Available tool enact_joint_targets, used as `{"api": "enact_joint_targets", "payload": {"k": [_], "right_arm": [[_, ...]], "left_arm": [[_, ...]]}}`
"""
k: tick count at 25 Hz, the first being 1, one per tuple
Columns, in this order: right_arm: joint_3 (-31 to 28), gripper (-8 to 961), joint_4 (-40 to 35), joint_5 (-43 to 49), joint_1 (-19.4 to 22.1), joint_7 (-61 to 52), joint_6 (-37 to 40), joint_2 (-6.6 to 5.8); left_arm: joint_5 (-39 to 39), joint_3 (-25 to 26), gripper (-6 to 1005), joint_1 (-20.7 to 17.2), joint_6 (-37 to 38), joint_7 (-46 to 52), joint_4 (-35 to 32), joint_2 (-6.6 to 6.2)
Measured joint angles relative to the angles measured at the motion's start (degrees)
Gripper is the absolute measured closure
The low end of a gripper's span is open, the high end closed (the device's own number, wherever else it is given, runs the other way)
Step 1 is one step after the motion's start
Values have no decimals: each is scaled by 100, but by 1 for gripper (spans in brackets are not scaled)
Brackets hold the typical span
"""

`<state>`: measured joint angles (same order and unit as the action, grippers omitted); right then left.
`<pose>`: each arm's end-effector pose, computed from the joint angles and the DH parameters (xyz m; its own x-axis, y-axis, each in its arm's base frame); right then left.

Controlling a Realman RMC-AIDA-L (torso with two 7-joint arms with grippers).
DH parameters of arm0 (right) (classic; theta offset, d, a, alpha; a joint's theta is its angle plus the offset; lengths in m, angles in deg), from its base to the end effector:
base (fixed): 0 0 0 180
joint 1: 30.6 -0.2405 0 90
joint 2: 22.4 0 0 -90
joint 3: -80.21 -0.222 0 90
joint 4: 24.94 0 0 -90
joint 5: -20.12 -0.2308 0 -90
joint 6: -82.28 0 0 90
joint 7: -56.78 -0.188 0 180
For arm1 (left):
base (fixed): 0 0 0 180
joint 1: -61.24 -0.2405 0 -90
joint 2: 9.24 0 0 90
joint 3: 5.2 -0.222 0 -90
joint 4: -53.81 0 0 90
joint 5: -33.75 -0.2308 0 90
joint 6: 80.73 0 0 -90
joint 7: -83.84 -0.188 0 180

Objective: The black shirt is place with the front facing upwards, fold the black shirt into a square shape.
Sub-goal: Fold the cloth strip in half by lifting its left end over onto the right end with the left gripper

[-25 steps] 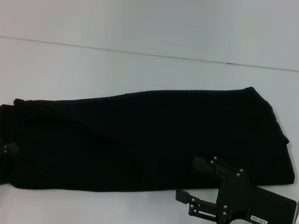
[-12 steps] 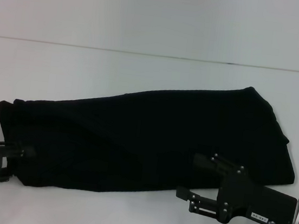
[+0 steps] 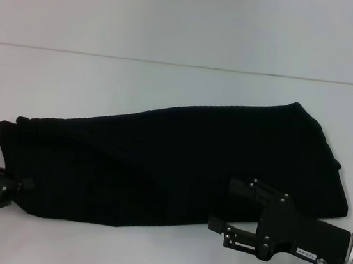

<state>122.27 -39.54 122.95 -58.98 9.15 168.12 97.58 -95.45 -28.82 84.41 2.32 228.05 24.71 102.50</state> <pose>0.2393 0.2998 -0.0863 0.7649 -0.1592 -0.6241 -0.3585 -0.9102 -0.2072 -0.3590 0.3066 0.0184 -0.3709 0.8182 0.4394 0.9225 0.2701 0.2758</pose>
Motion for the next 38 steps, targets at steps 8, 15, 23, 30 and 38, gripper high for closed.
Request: {"api": "enact_joint_targets", "payload": {"k": [8,15,23,30,38], "right_arm": [[1,70,0,-1,-12,-19,-24,8],[-275,71,35,0,-18,-54,-32,8],[-477,71,58,0,41,-62,-155,-1],[-481,70,128,4,97,-62,-341,2],[-586,68,133,-1,308,-67,-330,-9]], "left_arm": [[41,67,859,-6,-81,-25,-39,-29],[41,320,900,19,-347,19,-238,-274],[42,993,899,87,-843,49,-506,-555],[287,1195,899,287,-577,0,-527,-571],[1297,866,901,1184,396,-65,-572,-340]]}}
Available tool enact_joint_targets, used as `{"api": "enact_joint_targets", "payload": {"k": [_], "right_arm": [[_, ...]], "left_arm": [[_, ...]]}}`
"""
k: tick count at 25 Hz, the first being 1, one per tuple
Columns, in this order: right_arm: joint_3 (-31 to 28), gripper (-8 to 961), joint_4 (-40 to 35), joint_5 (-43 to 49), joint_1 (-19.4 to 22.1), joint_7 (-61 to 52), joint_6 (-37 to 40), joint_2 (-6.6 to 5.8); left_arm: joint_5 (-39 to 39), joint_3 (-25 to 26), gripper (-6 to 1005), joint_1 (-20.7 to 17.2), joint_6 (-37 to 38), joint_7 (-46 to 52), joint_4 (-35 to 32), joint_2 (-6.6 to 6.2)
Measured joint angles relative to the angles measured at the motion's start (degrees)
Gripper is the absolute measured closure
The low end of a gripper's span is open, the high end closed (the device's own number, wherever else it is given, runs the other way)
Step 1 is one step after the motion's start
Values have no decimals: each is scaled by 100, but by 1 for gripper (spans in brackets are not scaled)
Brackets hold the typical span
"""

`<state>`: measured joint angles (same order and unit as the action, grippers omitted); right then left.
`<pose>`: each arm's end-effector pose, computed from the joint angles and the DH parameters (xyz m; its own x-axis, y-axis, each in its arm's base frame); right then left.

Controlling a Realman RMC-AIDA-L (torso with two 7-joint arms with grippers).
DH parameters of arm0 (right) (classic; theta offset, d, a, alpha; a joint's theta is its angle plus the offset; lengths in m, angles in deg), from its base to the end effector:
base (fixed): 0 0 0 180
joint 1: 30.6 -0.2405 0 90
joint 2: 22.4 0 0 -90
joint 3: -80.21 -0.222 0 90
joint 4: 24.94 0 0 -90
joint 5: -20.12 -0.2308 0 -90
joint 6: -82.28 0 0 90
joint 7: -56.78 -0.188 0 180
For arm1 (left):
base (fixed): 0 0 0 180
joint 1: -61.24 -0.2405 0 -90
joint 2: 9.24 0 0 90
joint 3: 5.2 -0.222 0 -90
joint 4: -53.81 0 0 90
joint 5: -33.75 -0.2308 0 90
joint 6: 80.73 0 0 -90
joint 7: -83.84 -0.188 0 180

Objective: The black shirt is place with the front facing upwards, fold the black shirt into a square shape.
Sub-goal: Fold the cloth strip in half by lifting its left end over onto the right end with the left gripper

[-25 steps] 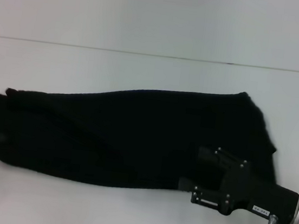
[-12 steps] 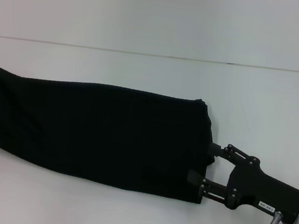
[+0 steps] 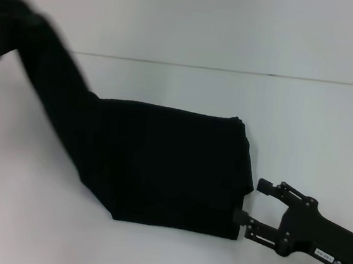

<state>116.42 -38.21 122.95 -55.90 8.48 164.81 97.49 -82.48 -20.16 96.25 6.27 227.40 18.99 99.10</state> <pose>0.2672 0.3005 -0.0790 0.7237 -0.2330 -0.6496 -0.5031 -0.8224 -0.2656 -0.2655 0.4064 0.1158 -0.2204 0.7067 0.6723 0.9064 -0.1062 0.4088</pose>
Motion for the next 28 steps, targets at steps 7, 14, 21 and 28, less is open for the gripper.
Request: {"api": "enact_joint_targets", "payload": {"k": [7,14,21,28], "right_arm": [[-244,69,-47,0,325,-8,172,-21],[-368,69,-61,6,525,-55,388,-35],[-370,68,-62,19,565,-73,344,-36],[-423,68,-62,8,580,-74,329,-36]], "left_arm": [[86,-1245,900,971,-114,-252,-64,893],[141,-2746,900,910,-1119,-777,782,1590],[410,-2945,904,949,-1465,-1420,1978,1627],[913,-2989,885,814,-1078,-1910,1993,1613]]}}
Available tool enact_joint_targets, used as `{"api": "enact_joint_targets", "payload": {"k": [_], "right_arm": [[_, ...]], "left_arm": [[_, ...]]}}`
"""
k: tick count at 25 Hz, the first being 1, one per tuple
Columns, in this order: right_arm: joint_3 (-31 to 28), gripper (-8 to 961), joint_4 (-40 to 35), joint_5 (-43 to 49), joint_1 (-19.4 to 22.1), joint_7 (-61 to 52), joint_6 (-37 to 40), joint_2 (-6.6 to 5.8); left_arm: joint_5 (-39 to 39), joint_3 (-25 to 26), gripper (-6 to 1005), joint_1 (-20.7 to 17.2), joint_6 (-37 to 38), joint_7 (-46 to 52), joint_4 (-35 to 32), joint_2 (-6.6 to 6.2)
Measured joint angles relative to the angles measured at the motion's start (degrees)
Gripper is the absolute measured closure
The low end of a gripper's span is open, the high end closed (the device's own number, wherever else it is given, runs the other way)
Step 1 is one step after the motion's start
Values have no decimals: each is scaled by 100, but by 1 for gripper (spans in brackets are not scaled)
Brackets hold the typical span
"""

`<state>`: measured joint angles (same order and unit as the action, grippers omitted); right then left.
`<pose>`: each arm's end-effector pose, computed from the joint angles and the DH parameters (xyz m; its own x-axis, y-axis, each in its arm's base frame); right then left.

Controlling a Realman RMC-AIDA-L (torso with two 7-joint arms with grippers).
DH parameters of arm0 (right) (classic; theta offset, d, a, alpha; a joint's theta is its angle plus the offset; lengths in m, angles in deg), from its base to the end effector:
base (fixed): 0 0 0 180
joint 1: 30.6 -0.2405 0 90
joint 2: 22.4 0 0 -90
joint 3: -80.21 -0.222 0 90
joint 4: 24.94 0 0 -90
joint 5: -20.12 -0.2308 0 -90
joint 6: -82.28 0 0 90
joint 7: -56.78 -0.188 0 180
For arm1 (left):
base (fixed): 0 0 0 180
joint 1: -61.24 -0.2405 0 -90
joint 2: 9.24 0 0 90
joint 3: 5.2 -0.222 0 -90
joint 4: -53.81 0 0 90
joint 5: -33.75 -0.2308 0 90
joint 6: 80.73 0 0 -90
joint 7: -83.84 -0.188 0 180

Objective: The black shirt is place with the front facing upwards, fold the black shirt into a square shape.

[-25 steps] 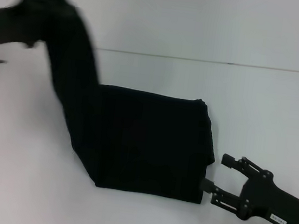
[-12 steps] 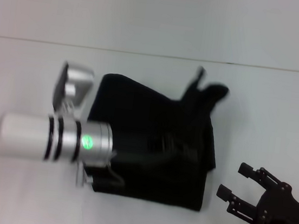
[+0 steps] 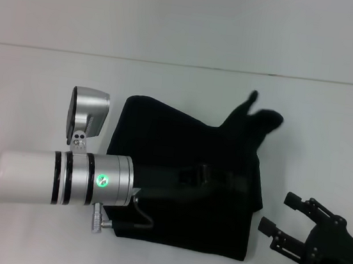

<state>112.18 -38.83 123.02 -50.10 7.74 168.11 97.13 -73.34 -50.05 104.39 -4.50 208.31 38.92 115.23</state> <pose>0.2922 0.2781 -0.0617 0.6582 -0.2679 -0.7036 -0.5991 -0.7523 -0.2740 -0.1629 0.3407 -0.1341 0.0749 0.9498 0.3037 0.8643 -0.2137 0.4552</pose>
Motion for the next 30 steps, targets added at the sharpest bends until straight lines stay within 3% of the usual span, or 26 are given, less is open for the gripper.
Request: {"api": "enact_joint_targets", "payload": {"k": [4,8,14,17,23,27,30], "right_arm": [[-315,69,0,-4,68,-1,-2,-8],[-893,69,0,-7,232,-12,19,-38],[-1927,69,-24,-8,445,-453,293,-95],[-1857,68,-82,52,346,-603,628,-108],[-1105,68,-89,333,-218,-311,704,43],[-631,68,125,448,-466,-230,266,54],[-393,69,175,480,-400,-147,94,61]], "left_arm": [[18,1,804,30,321,-181,4,-1],[194,36,655,-57,557,-271,-51,-24],[536,57,446,-598,1477,-1033,-1097,-58],[578,179,344,-920,1828,-1733,-1528,-77],[615,539,143,-1306,1884,-2323,-1690,-183],[618,804,108,-1425,1848,-2338,-1670,-205],[620,946,90,-1465,1745,-2338,-1620,-205]]}}
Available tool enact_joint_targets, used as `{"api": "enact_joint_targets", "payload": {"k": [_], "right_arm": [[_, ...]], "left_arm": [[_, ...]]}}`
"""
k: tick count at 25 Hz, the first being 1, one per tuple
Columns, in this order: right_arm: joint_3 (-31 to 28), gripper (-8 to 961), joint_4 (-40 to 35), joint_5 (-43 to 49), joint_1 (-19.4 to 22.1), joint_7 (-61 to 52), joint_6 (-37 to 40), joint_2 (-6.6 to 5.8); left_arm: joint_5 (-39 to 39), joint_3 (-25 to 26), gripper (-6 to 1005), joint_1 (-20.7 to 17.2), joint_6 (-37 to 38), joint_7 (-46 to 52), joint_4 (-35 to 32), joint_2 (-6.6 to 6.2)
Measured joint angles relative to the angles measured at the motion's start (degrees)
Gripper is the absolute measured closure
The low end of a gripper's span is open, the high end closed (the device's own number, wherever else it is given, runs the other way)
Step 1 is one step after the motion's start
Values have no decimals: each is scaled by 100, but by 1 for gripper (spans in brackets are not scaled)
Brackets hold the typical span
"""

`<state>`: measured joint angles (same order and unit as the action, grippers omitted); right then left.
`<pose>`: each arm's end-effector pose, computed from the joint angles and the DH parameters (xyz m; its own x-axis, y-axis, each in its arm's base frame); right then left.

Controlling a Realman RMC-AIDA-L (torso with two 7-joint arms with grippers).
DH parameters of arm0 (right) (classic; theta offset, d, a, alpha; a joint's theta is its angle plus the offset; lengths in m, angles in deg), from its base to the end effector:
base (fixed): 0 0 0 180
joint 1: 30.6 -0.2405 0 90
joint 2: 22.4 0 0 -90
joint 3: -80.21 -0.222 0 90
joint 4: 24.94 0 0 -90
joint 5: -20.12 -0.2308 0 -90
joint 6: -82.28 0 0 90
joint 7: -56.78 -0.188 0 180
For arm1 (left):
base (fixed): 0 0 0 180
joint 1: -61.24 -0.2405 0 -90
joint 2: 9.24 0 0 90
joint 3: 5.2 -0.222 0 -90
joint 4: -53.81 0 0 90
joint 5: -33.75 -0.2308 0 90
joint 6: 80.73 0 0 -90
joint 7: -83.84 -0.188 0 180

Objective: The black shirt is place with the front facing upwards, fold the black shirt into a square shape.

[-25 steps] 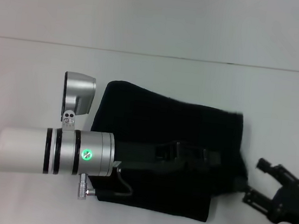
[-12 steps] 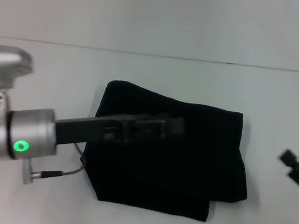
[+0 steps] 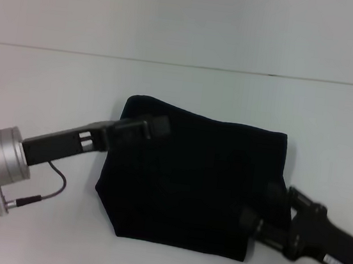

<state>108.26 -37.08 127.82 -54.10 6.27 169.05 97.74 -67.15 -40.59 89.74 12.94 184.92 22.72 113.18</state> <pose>0.2700 0.2869 -0.0720 0.6401 -0.2750 -0.7174 -0.5757 -0.7900 -0.2109 -0.2042 0.3362 -0.0220 0.2779 0.6403 0.7161 0.7182 -0.6335 0.2877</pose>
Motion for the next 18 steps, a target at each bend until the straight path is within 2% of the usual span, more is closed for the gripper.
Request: {"api": "enact_joint_targets", "payload": {"k": [6,11,15,18], "right_arm": [[269,71,207,6,219,161,-404,-10],[315,70,309,6,228,162,-696,-8],[301,69,303,2,205,164,-680,-11],[266,70,245,-18,268,225,-403,-28]], "left_arm": [[1,344,91,-4,-402,81,238,-61],[4,474,90,44,-800,424,413,-135],[-22,468,90,90,-1094,752,438,-157],[-165,267,90,170,-1470,1270,444,-244]]}}
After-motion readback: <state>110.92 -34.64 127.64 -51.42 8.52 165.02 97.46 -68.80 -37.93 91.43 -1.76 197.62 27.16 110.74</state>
